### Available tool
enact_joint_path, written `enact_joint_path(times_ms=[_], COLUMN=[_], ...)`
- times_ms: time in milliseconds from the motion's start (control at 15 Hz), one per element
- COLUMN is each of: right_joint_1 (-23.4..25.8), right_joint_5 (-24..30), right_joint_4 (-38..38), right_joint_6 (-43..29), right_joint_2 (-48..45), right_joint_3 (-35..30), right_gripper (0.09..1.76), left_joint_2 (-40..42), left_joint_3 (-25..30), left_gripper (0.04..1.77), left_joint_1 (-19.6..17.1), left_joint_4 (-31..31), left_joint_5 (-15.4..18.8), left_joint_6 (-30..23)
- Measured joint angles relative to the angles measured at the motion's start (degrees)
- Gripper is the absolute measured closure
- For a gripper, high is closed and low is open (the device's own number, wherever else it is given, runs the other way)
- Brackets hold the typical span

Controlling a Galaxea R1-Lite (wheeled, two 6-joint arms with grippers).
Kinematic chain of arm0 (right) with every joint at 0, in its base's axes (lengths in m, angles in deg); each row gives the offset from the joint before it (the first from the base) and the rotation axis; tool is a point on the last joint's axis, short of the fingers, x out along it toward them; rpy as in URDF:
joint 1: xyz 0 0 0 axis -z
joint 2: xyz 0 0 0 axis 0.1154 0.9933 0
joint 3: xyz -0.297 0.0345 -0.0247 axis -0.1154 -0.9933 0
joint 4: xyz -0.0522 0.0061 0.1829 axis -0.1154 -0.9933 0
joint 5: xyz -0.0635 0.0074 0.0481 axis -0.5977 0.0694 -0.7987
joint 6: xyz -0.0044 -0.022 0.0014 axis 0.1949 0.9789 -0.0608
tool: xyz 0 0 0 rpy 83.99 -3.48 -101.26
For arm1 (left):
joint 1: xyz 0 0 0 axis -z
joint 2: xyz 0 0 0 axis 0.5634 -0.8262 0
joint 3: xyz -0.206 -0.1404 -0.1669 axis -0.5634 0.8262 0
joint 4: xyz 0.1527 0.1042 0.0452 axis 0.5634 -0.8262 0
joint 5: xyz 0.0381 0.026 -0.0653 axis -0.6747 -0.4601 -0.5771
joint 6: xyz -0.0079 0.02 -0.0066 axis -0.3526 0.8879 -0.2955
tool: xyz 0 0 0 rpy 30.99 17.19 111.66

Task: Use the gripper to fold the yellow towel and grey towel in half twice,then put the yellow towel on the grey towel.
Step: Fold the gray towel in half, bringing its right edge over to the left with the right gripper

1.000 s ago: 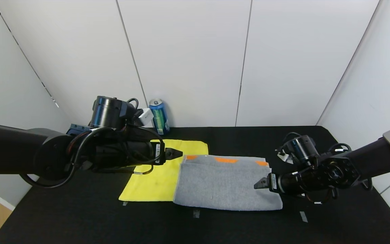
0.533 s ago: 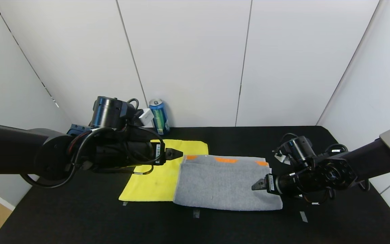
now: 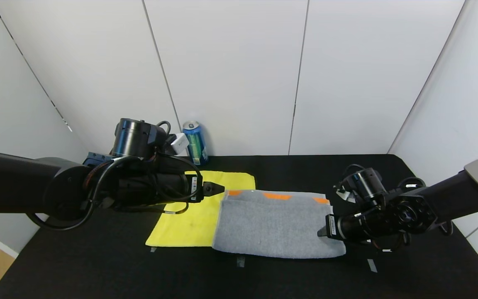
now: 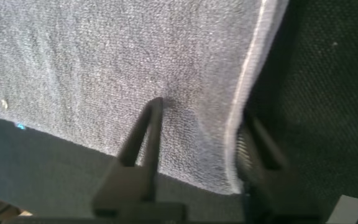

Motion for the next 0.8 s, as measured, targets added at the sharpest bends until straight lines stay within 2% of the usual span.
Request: enact_joint_path(times_ms=[67,133,533,800], right_joint_1=[-0.01,-0.06,0.00,1.78], right_joint_5=[-0.44,-0.69,-0.69,-0.45], right_joint_4=[0.02,0.02,-0.17,-0.61], right_joint_6=[-0.02,0.00,-0.16,-0.27], right_joint_2=[0.02,0.07,0.11,-1.96], right_joint_3=[-0.02,-0.05,-0.20,-0.40], right_gripper=[1.76,1.71,1.71,1.71], left_joint_2=[-0.02,-0.02,-0.02,-0.11], left_joint_3=[0.00,0.00,-0.09,-0.11], left_gripper=[0.09,0.09,0.09,0.09], left_joint_1=[-0.01,-0.06,-0.17,-0.17], left_joint_4=[0.00,0.00,0.01,0.00], left_joint_5=[0.00,0.00,0.00,0.00], left_joint_6=[0.00,0.00,0.00,0.00])
